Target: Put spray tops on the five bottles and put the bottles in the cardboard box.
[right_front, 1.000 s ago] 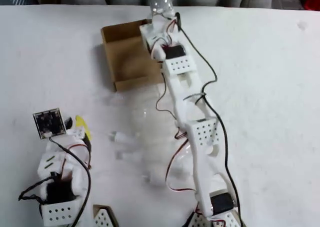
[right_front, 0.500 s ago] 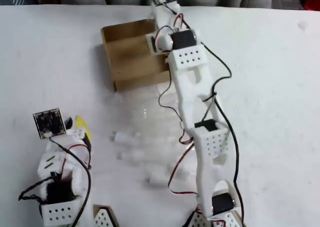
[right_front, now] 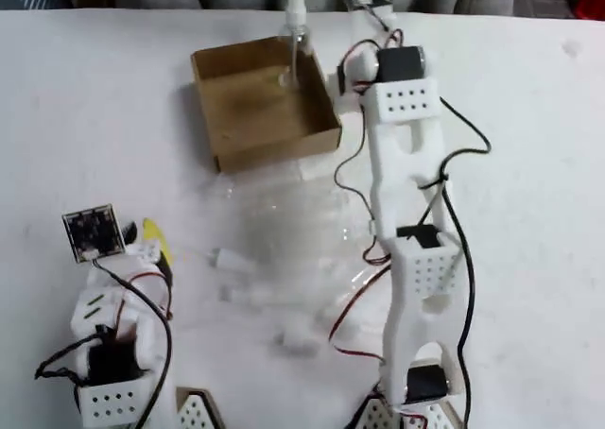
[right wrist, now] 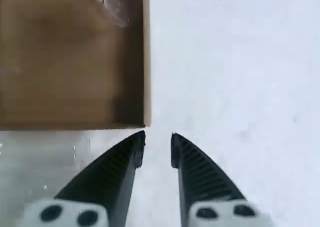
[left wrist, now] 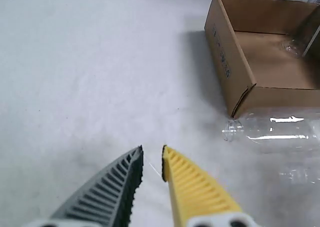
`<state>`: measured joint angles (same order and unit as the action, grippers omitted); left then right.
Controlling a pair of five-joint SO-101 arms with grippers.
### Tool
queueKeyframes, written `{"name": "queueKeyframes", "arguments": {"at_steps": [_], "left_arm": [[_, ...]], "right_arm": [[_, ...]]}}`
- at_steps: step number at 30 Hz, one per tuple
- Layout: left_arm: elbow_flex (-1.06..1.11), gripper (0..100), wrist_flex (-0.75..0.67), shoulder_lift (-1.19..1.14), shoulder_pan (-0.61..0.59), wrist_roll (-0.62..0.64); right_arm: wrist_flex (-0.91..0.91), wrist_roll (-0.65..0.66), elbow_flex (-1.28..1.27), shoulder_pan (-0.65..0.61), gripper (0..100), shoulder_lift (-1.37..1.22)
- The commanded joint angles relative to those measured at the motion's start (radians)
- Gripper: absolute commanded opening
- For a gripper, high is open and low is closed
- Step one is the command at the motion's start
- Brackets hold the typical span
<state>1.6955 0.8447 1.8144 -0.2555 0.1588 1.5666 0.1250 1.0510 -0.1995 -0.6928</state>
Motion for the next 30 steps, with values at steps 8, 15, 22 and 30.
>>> {"name": "queueKeyframes", "arguments": {"at_steps": [8,15,22,30], "left_arm": [[-0.003,7,-0.037,0.012,0.012,-0.014],[-0.003,7,-0.038,0.012,0.013,-0.014],[-0.003,7,-0.038,0.012,0.013,-0.014],[-0.003,7,-0.038,0.012,0.013,-0.014]], "right_arm": [[0.022,0.195,0.052,-0.002,9.8,-0.039],[0.024,0.19,0.052,-0.064,10.0,-0.077],[0.013,0.051,0.052,-0.094,21.2,-0.079],[-0.051,0.049,0.052,-0.085,21.1,-0.143]]}}
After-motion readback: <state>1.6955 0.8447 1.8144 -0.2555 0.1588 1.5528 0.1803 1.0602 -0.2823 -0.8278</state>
